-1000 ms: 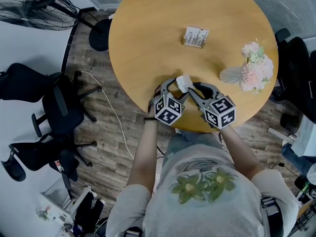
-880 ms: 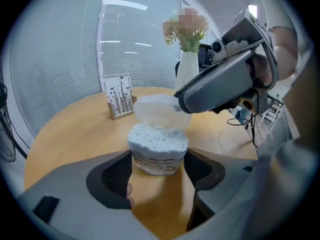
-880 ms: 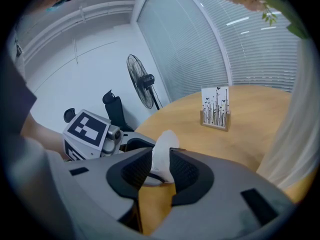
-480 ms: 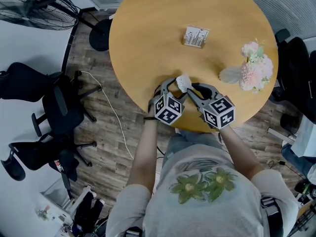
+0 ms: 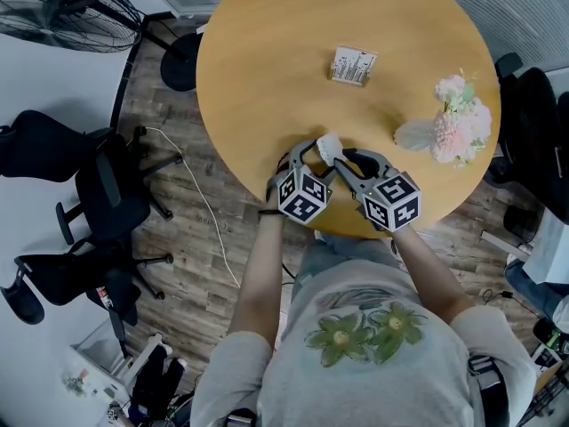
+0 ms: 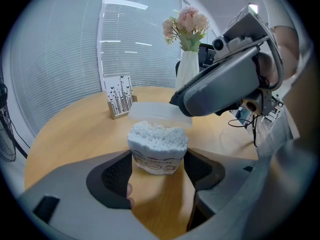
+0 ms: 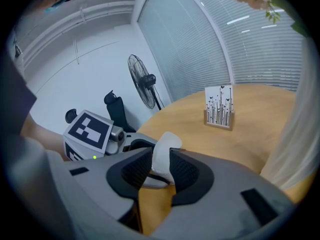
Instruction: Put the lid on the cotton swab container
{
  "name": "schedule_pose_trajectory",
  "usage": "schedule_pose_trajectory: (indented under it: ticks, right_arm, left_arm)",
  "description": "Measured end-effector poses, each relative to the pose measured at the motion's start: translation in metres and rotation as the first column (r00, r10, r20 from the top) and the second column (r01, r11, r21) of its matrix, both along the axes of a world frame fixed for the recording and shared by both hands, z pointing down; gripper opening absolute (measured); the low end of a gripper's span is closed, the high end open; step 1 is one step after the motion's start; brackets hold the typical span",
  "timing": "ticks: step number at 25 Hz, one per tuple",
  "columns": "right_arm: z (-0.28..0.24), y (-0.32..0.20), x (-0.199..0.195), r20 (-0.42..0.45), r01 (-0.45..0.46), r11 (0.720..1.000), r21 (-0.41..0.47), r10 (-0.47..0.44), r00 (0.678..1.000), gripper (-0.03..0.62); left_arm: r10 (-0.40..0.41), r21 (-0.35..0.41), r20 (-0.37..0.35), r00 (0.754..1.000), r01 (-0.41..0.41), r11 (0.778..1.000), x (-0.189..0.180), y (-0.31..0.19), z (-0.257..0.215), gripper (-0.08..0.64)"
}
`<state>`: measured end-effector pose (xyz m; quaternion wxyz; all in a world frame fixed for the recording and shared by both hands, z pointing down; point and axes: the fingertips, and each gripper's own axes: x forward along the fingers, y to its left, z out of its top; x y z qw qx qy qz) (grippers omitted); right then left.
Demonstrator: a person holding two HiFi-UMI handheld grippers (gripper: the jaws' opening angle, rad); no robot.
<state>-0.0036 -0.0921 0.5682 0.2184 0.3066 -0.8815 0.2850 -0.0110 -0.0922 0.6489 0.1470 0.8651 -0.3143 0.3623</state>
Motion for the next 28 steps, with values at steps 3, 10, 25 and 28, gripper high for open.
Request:
schedule_pose_trajectory:
  ticks: [3,10,25,28]
  right_arm:
    - [0.0,0.0,-0.002,0.001,0.002,1.0,-0.004,-0.002,1.0,0.115]
    - [0.0,0.001,-0.005,-0.013,0.011,1.0,0.002,-0.011,1.0,0.115]
    - [0.005,0.002,-0.011,-0.029,0.032,0.999,-0.001,-0.032,0.999,0.115]
    - [0.006,0.002,-0.012,-0.024,0.032,0.999,-0.002,-0.032,0.999,0.116]
  left_arm:
    - [0.0,0.001,0.0,1.0,0.0,1.0,-0.001,0.0,-0.001,0.325]
    - [0.001,0.0,0.0,1.0,-0.001,1.0,-0.001,0.001,-0.001,0.325]
    - [0.004,-0.009,-0.002,1.0,-0.004,1.0,-0.001,0.001,0.002,0.324]
    - [0.007,-0.01,0.0,1.0,-0.007,1.0,0.0,0.001,0.002,0.324]
